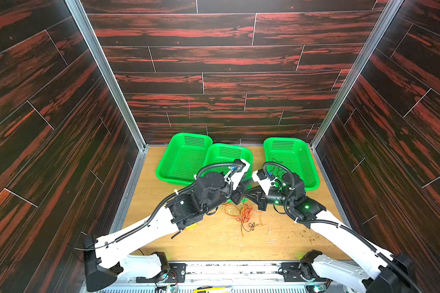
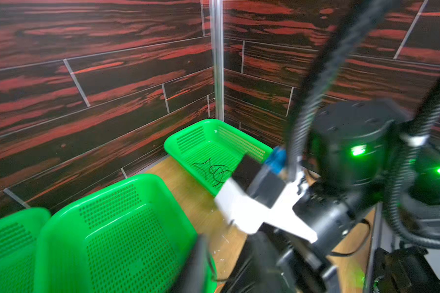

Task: Untangle and sort cables by color
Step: Untie the cable.

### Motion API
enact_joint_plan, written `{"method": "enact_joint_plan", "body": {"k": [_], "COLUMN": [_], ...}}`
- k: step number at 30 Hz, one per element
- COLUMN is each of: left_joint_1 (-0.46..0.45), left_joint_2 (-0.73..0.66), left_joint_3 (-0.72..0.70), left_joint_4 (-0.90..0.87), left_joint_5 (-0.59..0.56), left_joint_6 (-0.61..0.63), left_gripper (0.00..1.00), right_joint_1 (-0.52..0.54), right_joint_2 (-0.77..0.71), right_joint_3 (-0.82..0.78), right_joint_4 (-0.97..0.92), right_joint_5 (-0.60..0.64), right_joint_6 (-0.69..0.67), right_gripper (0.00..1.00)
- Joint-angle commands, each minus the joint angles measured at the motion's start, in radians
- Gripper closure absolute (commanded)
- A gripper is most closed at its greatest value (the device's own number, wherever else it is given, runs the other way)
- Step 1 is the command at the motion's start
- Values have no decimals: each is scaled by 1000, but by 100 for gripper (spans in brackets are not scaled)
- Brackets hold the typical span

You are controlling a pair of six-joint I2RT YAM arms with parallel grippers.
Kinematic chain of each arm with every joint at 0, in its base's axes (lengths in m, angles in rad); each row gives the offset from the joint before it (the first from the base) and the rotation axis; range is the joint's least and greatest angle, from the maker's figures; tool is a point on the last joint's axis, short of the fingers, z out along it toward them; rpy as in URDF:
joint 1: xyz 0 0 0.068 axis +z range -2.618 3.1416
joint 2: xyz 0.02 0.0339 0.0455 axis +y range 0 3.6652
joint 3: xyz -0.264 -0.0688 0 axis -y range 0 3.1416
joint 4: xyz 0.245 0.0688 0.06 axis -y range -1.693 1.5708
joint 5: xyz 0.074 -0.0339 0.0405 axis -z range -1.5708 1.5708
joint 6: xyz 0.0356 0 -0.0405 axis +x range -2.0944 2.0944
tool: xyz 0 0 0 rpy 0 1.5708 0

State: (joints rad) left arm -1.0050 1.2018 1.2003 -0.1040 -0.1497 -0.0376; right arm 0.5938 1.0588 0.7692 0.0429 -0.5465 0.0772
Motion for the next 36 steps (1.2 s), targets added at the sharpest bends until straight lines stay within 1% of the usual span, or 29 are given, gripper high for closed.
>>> {"method": "enact_joint_plan", "body": {"k": [1,3,7,8,9,11,14,17,20,23,28,30,33,36], "left_joint_1": [45,81,118,122,123,125,125,128,128,128,129,129,129,128], "left_joint_2": [-71,-122,-209,-229,-247,-271,-296,-314,-325,-294,-208,-153,-55,26], "left_joint_3": [-49,-94,-176,-199,-221,-260,-321,-401,-468,-495,-518,-501,-463,-420], "left_joint_4": [6,7,-35,-44,-53,-75,-91,-61,-7,30,142,167,157,120], "left_joint_5": [-54,-52,-89,-101,-123,-140,-116,-147,-97,40,183,224,277,285], "left_joint_6": [-28,-46,-37,-36,-41,-47,-63,-104,-125,-118,-112,-95,-42,8], "left_gripper": [36,27,21,18,11,10,10,9,8,8,11,11,13,15], "right_joint_1": [1,1,1,1,1,0,-1,-1,-1,0,0,-1,0,0], "right_joint_2": [-28,-25,-11,-6,-2,4,9,8,15,18,31,36,41,49], "right_joint_3": [-8,-7,2,6,10,13,18,17,25,35,53,58,58,61], "right_joint_4": [20,19,19,14,13,14,13,13,10,8,-14,-18,-7,-6], "right_joint_5": [-18,-25,-38,-40,-42,-46,-46,-18,-19,-28,-52,-63,-87,-114], "right_joint_6": [6,9,17,20,21,25,27,32,32,32,21,22,25,24], "right_gripper": [100,100,100,100,100,100,100,100,100,100,100,100,100,100]}}
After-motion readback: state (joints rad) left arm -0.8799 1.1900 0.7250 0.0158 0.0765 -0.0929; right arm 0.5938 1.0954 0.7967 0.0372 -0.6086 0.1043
